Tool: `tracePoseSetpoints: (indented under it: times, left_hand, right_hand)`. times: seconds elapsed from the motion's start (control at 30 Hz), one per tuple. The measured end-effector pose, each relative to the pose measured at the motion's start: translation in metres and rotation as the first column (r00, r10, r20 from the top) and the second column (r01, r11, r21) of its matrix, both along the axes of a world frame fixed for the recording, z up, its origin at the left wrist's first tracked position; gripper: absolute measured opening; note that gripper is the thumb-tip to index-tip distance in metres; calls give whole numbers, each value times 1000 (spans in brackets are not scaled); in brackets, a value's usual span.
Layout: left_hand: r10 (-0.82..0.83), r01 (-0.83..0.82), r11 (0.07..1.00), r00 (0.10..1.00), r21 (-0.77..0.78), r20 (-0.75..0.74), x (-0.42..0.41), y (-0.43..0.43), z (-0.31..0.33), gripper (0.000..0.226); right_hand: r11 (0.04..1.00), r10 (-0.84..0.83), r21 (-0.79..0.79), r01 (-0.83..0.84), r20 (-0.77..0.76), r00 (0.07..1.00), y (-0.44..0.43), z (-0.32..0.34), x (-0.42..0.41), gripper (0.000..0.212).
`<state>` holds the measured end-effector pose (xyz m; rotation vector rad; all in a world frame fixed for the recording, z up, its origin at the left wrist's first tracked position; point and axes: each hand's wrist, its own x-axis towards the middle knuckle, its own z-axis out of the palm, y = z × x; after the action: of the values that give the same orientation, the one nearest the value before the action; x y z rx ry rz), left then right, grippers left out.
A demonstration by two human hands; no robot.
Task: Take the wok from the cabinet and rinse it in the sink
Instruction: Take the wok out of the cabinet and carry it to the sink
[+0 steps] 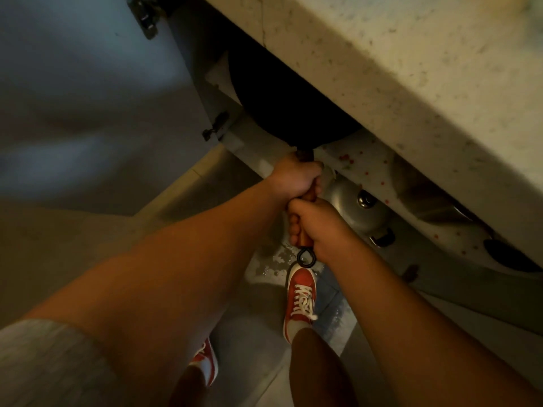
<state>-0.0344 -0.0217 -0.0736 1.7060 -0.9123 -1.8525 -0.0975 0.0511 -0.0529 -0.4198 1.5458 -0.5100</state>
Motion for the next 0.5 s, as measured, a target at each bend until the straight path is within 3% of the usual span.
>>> tracePoseSetpoints:
  times: [0.2, 0.37, 0.5]
  left_hand:
    - [-55, 53, 997, 998, 48, 21, 24, 57, 20, 29]
    - [-84, 76, 990, 994, 122, 66, 50, 123, 51, 29]
    - [-151, 134, 969, 986, 206, 67, 82, 187, 82, 26]
  right_hand:
    - [999, -24, 49, 23, 15, 1000, 56, 14, 23, 17]
    - [995, -31, 95, 32, -12, 999, 123, 37, 51, 4]
    - [978, -24, 207, 26, -12, 1000, 189, 73, 82, 5]
